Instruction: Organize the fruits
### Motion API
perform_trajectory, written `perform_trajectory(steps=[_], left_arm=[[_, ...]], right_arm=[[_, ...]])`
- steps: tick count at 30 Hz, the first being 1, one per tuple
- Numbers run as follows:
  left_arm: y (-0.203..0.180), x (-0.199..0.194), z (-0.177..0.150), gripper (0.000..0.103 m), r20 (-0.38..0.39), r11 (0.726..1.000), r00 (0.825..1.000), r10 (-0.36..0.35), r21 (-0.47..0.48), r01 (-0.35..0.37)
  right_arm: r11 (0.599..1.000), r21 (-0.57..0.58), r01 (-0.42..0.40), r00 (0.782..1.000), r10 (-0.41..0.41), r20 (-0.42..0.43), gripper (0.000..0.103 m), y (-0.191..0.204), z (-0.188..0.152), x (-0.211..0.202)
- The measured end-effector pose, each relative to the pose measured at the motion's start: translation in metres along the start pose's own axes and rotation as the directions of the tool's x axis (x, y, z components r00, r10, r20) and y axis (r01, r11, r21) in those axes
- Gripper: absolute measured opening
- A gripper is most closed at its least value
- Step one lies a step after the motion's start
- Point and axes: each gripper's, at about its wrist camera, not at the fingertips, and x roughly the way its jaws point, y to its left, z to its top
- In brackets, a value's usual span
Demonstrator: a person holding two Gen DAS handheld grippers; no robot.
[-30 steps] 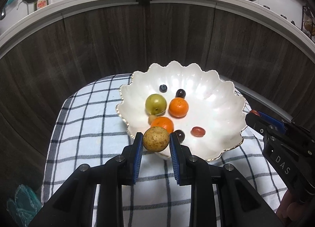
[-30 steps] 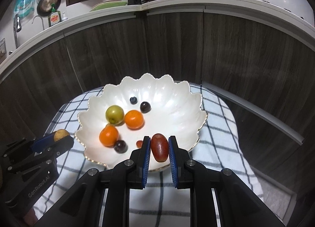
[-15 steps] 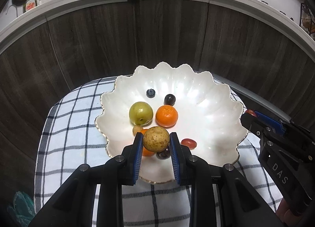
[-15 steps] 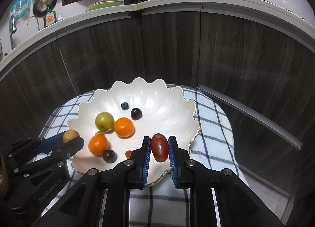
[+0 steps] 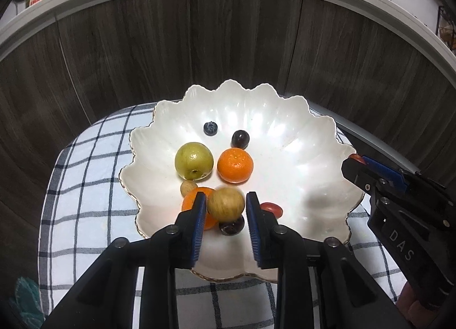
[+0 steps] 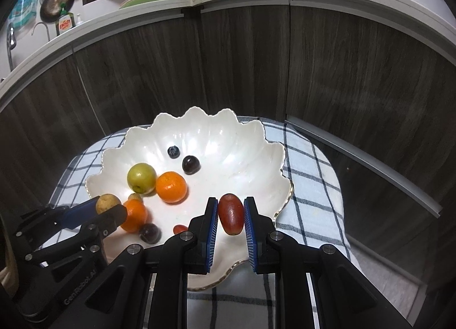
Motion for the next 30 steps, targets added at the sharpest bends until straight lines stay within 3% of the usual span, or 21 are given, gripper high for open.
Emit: perform_trajectory(steps=[5, 9, 12, 21, 30], left_arm=[[0.005, -0.003, 0.002, 0.052, 0.014, 0.999, 0.999, 0.034, -0.011, -0.034], [0.014, -0.002, 0.003, 0.06, 0.006, 0.998, 0.999, 0.044, -0.047, -0.044], [0.019, -0.002, 0.004, 0.065, 0.002, 0.997, 0.998, 0.057, -0.058, -0.057], [0.025, -0.013, 0.007, 0.077, 0.007, 0.994, 0.997, 0.079, -0.081, -0.079], [0.032, -0.034, 0.002, 0.078, 0.026, 0.992, 0.995, 0.098, -0.088, -0.096]], right_arm=[[1.0, -0.01, 0.013, 1.0, -0.013, -0.007, 0.023, 0.002, 0.0, 0.003], [0.999, -0.007, 0.041, 0.999, -0.041, 0.009, 0.053, 0.003, 0.002, 0.0], [0.999, -0.001, 0.052, 0.998, -0.052, 0.03, 0.062, 0.003, 0.003, -0.005], [0.999, 0.008, 0.054, 0.998, -0.054, 0.035, 0.063, 0.005, 0.004, -0.009], [0.998, 0.016, 0.059, 0.997, -0.06, 0.045, 0.063, 0.007, -0.001, -0.026]])
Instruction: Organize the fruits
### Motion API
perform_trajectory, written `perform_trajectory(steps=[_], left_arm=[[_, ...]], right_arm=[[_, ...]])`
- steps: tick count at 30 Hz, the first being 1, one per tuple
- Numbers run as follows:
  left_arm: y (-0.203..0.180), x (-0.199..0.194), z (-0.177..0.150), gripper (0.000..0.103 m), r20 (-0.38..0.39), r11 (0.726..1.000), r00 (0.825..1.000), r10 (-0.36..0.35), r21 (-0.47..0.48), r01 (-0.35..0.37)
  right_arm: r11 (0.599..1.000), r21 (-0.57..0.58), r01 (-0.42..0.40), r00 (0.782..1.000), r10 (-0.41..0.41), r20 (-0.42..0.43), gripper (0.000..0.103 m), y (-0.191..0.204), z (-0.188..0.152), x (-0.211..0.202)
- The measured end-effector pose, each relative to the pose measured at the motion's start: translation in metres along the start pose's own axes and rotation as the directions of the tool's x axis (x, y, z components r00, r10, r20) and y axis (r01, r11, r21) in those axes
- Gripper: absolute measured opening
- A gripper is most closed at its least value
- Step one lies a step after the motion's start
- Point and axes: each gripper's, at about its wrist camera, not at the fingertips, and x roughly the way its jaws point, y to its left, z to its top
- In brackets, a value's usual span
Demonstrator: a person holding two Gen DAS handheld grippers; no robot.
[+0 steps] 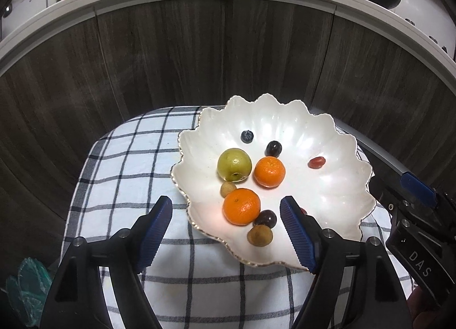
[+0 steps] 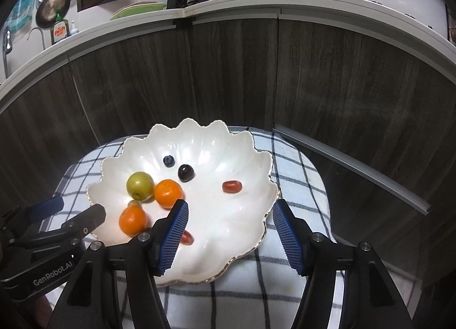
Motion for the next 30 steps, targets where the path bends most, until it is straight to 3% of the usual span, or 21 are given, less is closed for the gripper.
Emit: perform_trajectory(steps=[17, 30], left_arm=[[0.02, -0.052, -0.026, 0.081, 0.031, 1.0, 0.999, 0.023, -0.022, -0.022], [0.035, -0.083, -0.06, 0.081, 0.09, 0.999, 0.995, 0.05, -0.015, -0.049]], right_arm=[[1.0, 0.014, -0.004, 0.999, 0.003, 0.036, 0.063, 0.003, -0.012, -0.047], [1.0, -0.016, 0.017, 0.997, -0.015, 0.078, 0.063, 0.016, -0.042, -0.076]])
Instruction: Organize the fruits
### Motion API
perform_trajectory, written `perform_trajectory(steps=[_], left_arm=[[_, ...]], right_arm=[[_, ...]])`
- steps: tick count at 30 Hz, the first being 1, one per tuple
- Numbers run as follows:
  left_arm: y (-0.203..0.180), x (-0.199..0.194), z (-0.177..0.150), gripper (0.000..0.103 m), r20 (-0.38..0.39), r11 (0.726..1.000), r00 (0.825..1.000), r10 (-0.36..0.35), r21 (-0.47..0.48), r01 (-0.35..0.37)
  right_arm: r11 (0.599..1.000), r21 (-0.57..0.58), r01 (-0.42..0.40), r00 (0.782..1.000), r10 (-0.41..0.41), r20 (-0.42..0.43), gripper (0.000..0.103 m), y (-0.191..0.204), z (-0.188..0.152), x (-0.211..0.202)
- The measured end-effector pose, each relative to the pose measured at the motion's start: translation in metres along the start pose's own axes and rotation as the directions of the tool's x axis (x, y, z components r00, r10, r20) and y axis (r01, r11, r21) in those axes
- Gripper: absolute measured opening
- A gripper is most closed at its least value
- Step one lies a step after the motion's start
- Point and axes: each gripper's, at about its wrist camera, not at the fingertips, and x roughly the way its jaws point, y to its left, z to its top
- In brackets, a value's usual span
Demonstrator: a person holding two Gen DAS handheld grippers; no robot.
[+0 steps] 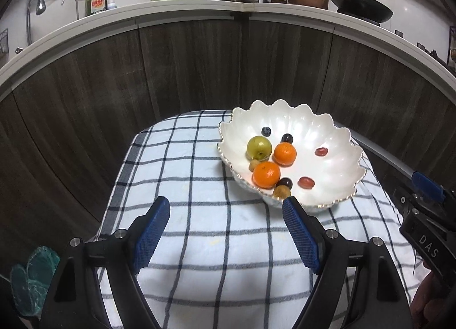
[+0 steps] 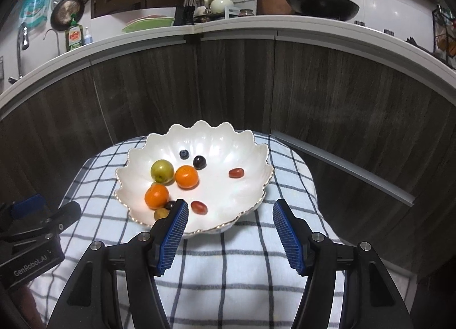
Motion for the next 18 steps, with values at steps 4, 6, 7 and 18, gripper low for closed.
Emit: perform_trajectory(steps=[4, 6, 7, 18], left_arm=[[0.005, -0.008, -0.012, 0.081, 0.017, 1.0, 1.0, 0.005, 0.007, -0.005], [0.007, -0.014, -0.017, 0.081, 0.029, 1.0, 1.0, 0.009, 0.006, -0.009], [0.008, -0.016, -0.019, 0.081, 0.035, 1.0, 0.999, 0.01, 0.004, -0.01], [0.011, -0.042, -0.043, 0.081, 0.056, 1.0, 0.998, 0.005, -0.012, -0.004]], right_arm=[[1.0, -0.002, 0.009, 0.999, -0.008, 0.038, 0.063, 0.002, -0.01, -0.016], [1.0, -0.01, 0.009, 0.999, -0.009, 0.047, 0.063, 0.004, -0.014, -0.021], [1.0, -0.014, 0.008, 0.999, -0.008, 0.048, 0.063, 0.004, -0.016, -0.023], [1.0, -0.01, -0.001, 0.998, 0.002, 0.068, 0.063, 0.005, -0.031, -0.046]])
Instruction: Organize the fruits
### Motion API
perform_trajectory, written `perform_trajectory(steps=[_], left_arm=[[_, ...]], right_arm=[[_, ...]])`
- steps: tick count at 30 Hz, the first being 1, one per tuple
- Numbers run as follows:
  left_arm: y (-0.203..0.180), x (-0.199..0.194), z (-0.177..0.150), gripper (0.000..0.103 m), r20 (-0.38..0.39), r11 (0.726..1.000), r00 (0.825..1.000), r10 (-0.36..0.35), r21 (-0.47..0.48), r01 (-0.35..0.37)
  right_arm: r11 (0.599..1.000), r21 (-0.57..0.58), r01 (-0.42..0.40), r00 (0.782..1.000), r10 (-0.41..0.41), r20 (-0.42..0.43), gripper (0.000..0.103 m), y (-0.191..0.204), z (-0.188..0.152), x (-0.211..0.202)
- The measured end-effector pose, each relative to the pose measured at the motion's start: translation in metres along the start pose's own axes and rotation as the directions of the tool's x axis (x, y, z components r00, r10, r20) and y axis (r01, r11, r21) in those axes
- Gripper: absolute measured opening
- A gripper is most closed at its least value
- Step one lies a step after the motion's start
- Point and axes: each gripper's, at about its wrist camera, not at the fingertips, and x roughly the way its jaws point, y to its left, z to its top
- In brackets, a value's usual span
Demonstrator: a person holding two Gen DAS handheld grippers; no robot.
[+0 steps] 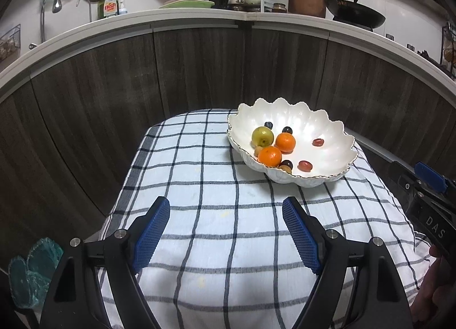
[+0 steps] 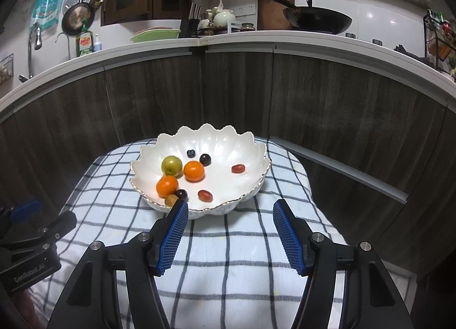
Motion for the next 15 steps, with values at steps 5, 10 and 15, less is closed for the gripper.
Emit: perform_trajectory(steps=[5, 10, 15], left_arm=[[0.002, -0.015, -0.008, 0.081, 0.038, 1.0, 0.999, 0.005, -0.019, -0.005], [0.002, -0.025, -0.014, 0.081, 0.038, 1.0, 0.999, 0.011, -0.019, -0.011], [0.002, -0.039, -0.019, 0.092, 0.068, 1.0, 0.997, 0.023, -0.019, -0.022]], right_arm=[[1.0, -0.001, -0.004, 1.0, 0.004, -0.001, 0.063, -0.001, -0.003, -0.008], [1.0, -0.004, -0.006, 1.0, 0.006, 0.002, 0.076, -0.001, -0.007, -0.017], [1.0, -0.004, 0.008, 1.0, -0.007, 0.019, 0.078, -0.005, -0.01, -0.03]])
